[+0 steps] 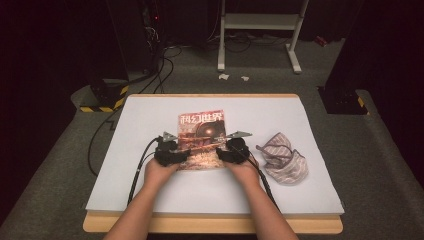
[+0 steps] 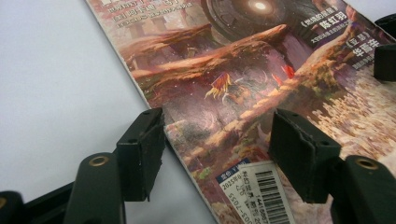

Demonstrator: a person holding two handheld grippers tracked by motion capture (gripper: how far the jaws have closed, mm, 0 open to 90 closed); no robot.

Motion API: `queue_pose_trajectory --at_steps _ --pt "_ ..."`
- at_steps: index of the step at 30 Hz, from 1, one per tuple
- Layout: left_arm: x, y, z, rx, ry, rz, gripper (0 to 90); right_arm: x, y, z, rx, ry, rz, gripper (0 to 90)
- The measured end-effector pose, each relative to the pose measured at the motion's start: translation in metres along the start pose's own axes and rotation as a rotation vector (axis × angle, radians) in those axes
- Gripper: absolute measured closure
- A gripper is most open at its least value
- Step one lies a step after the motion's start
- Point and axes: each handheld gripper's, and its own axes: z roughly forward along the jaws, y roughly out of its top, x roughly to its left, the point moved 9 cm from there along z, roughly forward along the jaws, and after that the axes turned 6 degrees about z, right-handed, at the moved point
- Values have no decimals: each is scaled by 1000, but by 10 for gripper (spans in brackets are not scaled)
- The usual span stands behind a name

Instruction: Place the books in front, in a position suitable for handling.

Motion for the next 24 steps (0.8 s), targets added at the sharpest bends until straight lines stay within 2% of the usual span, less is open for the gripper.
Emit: queue_pose_trajectory --at_steps 7,11,19,24 --pt "-9 -6 -6 4 -12 14 366 4 -9 -10 6 -18 -37 462" --pt "-14 -10 -10 6 -19 21 366 7 -16 -17 3 -13 -38 462" --pt "-33 -22 -23 2 -45 50 366 13 -38 -39 -5 -3 -63 465" --pt "-52 -33 -34 6 -70 69 366 15 -55 -55 -14 8 -75 465"
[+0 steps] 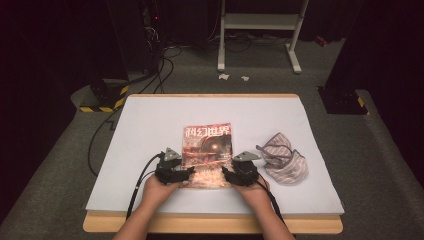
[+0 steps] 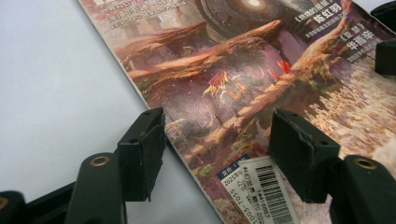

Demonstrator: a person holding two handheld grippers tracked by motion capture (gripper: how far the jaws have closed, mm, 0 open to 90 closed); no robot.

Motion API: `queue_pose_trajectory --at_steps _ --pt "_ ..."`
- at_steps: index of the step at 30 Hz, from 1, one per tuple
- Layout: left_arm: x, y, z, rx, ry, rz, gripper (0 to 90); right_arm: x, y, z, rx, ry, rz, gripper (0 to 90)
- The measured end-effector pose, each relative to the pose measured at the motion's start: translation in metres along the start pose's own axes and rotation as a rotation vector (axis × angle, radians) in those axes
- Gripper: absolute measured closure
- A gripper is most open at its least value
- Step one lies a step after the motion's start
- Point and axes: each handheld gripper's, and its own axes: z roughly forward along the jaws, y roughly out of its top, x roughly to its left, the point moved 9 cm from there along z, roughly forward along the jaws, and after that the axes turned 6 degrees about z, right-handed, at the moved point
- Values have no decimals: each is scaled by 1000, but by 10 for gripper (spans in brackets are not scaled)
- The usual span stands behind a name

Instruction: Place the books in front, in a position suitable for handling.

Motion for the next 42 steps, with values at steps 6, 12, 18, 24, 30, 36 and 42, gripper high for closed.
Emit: queue_pose_trajectory --at_steps 6,12,18,24,30,36,42 --pt "-16 -8 -8 -4 -12 8 367 5 -15 -17 5 3 -8 464" --pt "-26 -12 -12 2 -28 30 367 6 -24 -27 -4 6 -16 467" --pt "-31 -13 -13 4 -43 43 367 5 -28 -32 -4 -1 -24 467" --pt "-33 -14 -14 -5 -54 50 367 4 -31 -35 5 14 -15 464" --pt "-32 -14 -14 -11 -66 59 369 1 -32 -35 11 50 5 468" --pt "-31 -14 -14 -8 -81 60 368 -1 -32 -36 11 51 -5 453" --pt "-26 -12 -17 -20 -68 66 361 -6 -29 -40 -12 47 -3 453"
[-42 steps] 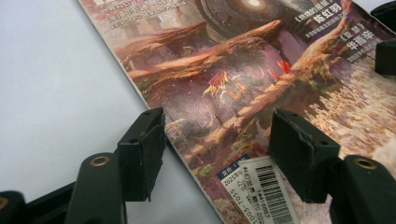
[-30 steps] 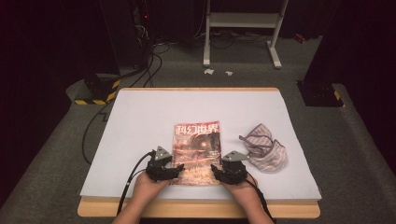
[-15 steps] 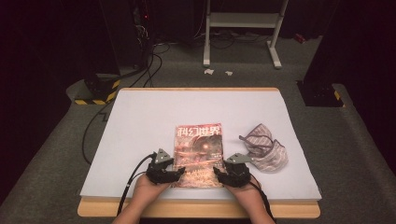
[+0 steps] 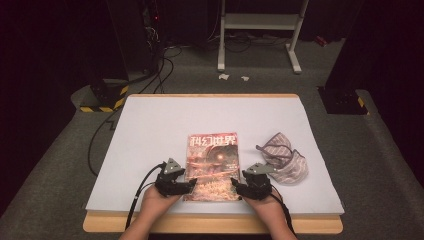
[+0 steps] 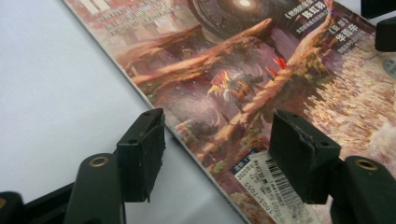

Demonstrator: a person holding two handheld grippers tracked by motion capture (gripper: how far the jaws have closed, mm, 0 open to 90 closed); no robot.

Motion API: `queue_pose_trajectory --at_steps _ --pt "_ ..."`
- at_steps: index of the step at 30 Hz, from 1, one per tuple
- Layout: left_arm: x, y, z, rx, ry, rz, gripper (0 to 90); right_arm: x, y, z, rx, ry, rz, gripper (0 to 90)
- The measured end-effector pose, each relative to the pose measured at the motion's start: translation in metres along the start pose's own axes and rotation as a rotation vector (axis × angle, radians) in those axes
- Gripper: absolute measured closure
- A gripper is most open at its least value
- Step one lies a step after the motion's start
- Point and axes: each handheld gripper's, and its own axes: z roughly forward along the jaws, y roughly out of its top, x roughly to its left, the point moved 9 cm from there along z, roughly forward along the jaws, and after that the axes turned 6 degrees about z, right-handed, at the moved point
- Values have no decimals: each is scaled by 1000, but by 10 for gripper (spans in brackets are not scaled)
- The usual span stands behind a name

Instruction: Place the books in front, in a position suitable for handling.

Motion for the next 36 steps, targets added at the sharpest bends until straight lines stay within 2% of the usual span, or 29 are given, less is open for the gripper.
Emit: queue_pose_trajectory --at_steps 4,7,9,18,21,26,32,36 --pt "5 3 -6 -21 13 7 363 -3 3 -4 -15 9 5 459" --pt "8 4 -8 -27 8 0 363 -3 6 -6 -30 17 -11 461" --pt "14 4 -12 -43 24 4 367 -2 7 -8 -41 23 -8 458" --pt "30 3 -22 -87 53 -6 324 -1 12 -12 -72 46 -20 395" --pt "34 2 -25 -99 61 -8 306 -1 13 -12 -88 40 -38 354" --pt "42 0 -31 -96 65 -19 274 -4 15 -13 -99 32 -31 302" --pt "54 -16 -37 -73 112 19 196 -9 18 -20 -119 20 -27 280" --pt "61 -11 -38 -83 102 -10 174 -10 18 -24 -126 18 -15 266"
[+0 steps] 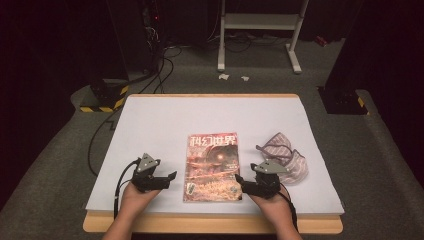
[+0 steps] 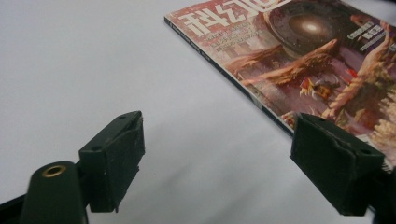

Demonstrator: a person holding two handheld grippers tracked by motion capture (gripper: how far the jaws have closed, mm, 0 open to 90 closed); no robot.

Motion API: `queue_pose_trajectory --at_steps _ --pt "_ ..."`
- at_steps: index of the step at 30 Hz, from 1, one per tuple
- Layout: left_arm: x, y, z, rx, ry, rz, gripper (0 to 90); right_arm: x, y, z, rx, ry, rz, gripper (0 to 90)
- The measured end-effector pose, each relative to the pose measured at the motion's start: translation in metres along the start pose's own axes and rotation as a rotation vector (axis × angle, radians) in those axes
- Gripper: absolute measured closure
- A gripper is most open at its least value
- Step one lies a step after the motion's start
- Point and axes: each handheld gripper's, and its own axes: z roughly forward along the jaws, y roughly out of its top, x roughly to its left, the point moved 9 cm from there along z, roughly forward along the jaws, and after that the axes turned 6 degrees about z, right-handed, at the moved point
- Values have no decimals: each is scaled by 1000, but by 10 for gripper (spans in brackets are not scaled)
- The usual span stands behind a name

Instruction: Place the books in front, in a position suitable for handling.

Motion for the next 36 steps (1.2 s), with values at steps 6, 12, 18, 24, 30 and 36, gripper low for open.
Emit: queue_pose_trajectory --at_steps 6,12,18,24,30,36 --pt "-1 6 -4 -11 -49 -40 146 -2 4 -7 -19 -16 -10 245" --pt "-1 11 -10 -50 -68 -54 152 -2 9 -14 -26 -15 -15 250" --pt "1 7 -9 -22 -35 -30 169 -6 14 -23 -55 -24 -22 243" --pt "6 3 -8 -19 -8 -33 230 -15 23 -36 -93 -45 -13 245" --pt "6 2 -8 -8 0 -23 223 -26 26 -43 -107 -67 -1 245" --pt "7 1 -8 -23 -13 -42 261 -34 29 -49 -119 -86 4 245"
